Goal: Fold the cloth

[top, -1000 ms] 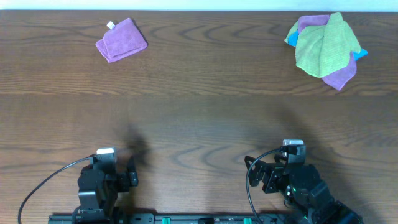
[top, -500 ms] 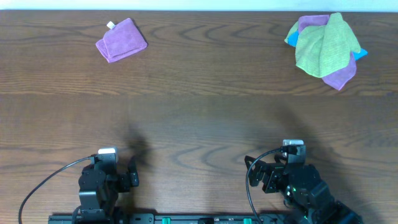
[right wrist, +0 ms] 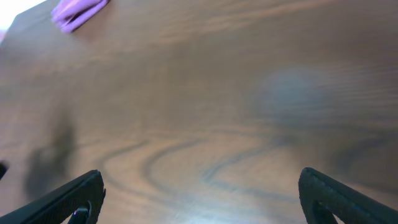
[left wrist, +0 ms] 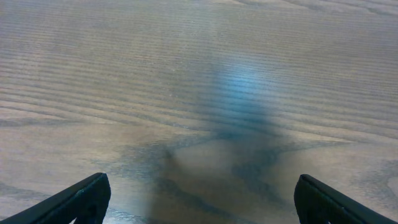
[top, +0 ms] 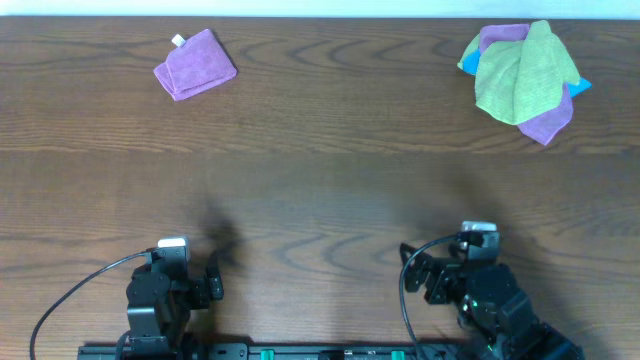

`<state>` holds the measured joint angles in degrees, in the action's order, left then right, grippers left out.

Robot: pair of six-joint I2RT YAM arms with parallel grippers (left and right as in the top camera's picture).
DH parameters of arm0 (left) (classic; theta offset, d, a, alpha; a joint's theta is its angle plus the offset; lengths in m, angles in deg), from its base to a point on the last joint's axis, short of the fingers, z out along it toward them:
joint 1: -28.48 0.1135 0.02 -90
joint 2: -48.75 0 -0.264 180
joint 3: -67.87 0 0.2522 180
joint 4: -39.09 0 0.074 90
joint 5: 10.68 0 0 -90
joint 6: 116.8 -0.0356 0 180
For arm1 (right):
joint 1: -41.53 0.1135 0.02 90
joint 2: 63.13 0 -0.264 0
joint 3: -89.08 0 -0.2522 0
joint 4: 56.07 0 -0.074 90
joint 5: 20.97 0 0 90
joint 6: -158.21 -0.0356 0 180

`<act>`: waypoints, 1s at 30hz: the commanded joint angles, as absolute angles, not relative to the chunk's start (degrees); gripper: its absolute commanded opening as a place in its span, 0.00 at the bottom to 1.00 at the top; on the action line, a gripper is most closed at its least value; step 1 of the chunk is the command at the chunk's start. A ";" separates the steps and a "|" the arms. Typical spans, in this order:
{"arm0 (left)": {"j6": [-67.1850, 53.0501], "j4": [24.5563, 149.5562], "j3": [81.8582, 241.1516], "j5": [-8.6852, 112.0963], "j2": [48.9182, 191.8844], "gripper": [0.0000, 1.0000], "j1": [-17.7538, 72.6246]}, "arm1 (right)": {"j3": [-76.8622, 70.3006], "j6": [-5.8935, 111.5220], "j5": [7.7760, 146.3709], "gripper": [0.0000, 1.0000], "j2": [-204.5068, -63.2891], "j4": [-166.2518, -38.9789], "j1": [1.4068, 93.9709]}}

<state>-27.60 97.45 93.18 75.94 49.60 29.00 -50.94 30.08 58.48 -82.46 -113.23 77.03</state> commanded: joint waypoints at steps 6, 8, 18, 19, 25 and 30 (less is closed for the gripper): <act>-26.99 98.70 91.72 76.78 48.96 0.96 28.63 | -59.73 52.92 63.62 0.99 -81.32 -101.18 61.36; -26.99 98.67 91.72 76.78 48.96 0.95 28.63 | -62.22 57.56 67.07 0.99 -79.81 -98.82 57.78; -26.97 98.67 91.72 76.78 48.96 0.95 28.63 | -65.96 65.19 72.76 0.99 -70.39 -104.68 42.72; -26.99 98.67 91.72 76.78 48.96 0.95 28.63 | -65.98 65.62 72.71 0.99 -69.85 -105.25 42.10; -26.97 98.70 91.72 76.78 48.96 0.95 28.63 | -66.17 67.09 72.73 0.99 -66.57 -108.88 40.90; -26.99 98.70 91.72 76.78 48.96 0.95 28.63 | -67.73 68.53 73.17 0.99 -64.14 -110.15 40.90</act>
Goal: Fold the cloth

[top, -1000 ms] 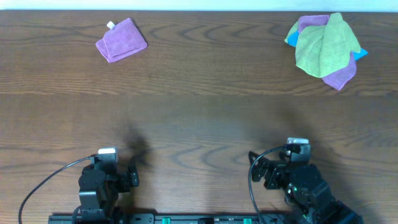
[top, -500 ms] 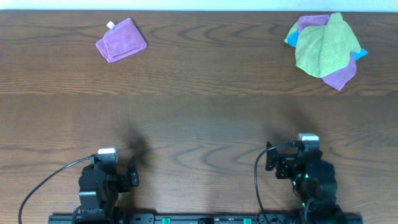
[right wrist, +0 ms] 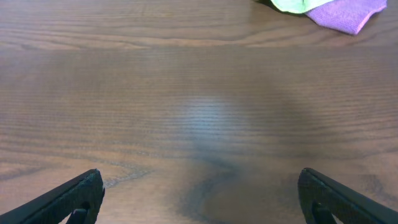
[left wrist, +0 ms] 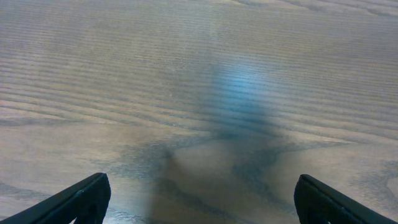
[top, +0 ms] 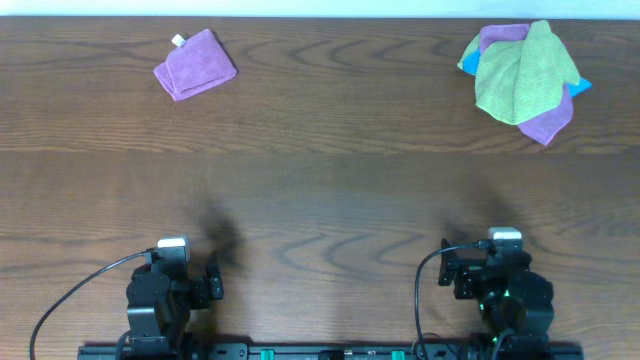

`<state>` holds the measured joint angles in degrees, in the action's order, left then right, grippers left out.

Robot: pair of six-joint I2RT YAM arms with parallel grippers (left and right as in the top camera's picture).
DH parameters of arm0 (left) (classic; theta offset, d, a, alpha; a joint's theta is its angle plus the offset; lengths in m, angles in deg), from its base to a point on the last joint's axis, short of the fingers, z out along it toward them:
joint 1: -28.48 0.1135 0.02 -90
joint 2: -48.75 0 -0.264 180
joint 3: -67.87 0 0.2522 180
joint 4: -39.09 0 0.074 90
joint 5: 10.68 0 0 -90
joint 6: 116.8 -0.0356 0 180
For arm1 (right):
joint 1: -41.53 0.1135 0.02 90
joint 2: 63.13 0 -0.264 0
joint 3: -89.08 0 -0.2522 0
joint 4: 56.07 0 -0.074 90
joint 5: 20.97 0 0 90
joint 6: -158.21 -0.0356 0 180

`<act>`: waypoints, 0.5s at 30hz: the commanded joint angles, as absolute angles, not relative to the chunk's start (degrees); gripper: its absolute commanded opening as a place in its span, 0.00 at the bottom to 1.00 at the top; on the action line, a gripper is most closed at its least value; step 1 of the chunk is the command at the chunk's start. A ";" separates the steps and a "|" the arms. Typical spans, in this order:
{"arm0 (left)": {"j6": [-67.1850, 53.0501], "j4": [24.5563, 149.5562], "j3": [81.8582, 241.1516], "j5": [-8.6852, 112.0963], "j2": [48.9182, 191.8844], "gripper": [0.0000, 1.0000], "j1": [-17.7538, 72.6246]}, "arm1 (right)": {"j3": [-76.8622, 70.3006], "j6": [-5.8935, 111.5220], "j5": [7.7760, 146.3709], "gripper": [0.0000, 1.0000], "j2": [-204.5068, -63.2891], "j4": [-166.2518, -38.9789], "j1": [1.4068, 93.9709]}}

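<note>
A folded purple cloth (top: pixel 195 64) lies at the far left of the table. At the far right sits a heap of cloths (top: pixel 523 70), green on top of purple and blue; its green and purple edge (right wrist: pixel 323 7) shows at the top of the right wrist view. My left gripper (left wrist: pixel 200 199) rests near the front edge at the left, open, with only bare wood between its fingers. My right gripper (right wrist: pixel 200 199) rests near the front edge at the right, also open and empty, pointing towards the heap.
The brown wooden table (top: pixel 320 190) fills all views. Both arm bases and their cables (top: pixel 70 295) sit along the front edge. The far table edge runs just behind both cloth piles.
The right arm has shifted to the right and turned from facing the far left to facing straight ahead, towards the heap. The left arm and all cloths are as before.
</note>
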<state>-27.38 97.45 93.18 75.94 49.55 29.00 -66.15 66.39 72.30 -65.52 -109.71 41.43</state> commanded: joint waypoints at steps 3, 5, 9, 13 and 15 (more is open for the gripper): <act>-26.99 98.67 91.72 76.80 48.96 0.95 28.63 | -67.97 68.57 73.17 0.99 -63.40 -110.60 41.03; -26.99 98.67 91.72 76.78 48.96 0.96 28.63 | -67.97 68.88 73.11 0.99 -63.42 -110.65 41.08; -26.99 98.70 91.72 76.78 48.96 0.95 28.63 | -67.97 69.16 73.13 0.99 -63.42 -111.39 41.14; -26.99 98.70 91.72 76.78 48.96 0.95 28.63 | -67.94 69.14 73.13 0.99 -63.42 -111.39 41.23; -26.99 98.67 91.72 76.78 48.96 0.95 28.63 | -67.94 69.14 73.13 0.99 -63.44 -111.28 41.21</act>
